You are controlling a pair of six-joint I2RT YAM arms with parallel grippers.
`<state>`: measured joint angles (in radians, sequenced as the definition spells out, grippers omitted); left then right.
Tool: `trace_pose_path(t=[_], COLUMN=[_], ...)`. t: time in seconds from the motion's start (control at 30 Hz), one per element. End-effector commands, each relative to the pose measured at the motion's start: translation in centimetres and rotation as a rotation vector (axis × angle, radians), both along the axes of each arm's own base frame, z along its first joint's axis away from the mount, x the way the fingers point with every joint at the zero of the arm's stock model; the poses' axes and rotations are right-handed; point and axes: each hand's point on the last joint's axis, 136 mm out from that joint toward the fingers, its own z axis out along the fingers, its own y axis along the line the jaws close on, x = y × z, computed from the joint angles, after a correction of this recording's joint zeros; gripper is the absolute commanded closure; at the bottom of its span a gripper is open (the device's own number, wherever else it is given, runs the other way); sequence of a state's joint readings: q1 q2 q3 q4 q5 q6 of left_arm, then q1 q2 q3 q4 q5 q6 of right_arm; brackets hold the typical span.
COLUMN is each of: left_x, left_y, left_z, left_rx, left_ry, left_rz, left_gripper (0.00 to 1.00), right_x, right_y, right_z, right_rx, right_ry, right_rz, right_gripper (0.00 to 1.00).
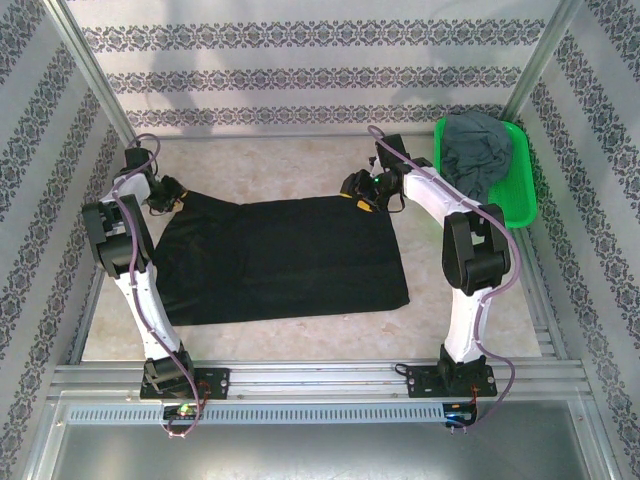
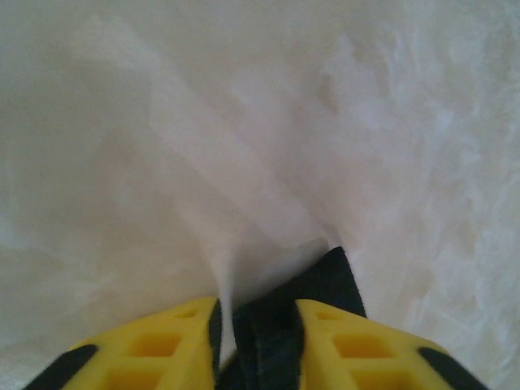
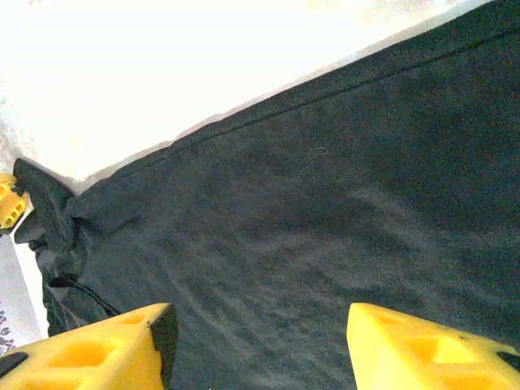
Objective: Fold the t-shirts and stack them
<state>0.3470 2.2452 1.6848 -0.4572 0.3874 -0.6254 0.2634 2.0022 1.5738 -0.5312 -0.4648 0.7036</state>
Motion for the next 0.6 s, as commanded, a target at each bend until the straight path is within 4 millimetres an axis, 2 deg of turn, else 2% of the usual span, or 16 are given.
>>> trace_pose_path(t=[0.0,0.2,0.27,0.43,0.57], left_x=[-0.3,1.3,1.7,1.8,1.5], left_y=[-1.0,-0.3,-0.2,-0.6,-0.7], left_z=[0.4,3.4,4.0,5.0,5.8], left_rx=[0.004,0.036,0.040,0.024,0.015], left_ry=[0.006,-0.052,-0.065,-0.088,-0.105], left_rz=[-0.034,-0.041,-0.045,-0.041,-0.022], left_gripper=[0.76,0.80,0.85,0.93,0.97], right_x=[0.6,1.4,1.6,2.0,2.6], right_y=[-0.2,-0.5,-0.5,-0.6,-1.9], right_z=[0.3,0.2,0.3,0.5,0.5], right_rx=[0.001,-0.016,-0.020,-0.033,-0.077], right_ry=[-0.001,-0.011,-0.014,-0.018,-0.018], right_rz=[-0.011,-0.015,-0.015,-0.017,-0.058], right_gripper=[0.42,0.42,0.42,0.43,0.43])
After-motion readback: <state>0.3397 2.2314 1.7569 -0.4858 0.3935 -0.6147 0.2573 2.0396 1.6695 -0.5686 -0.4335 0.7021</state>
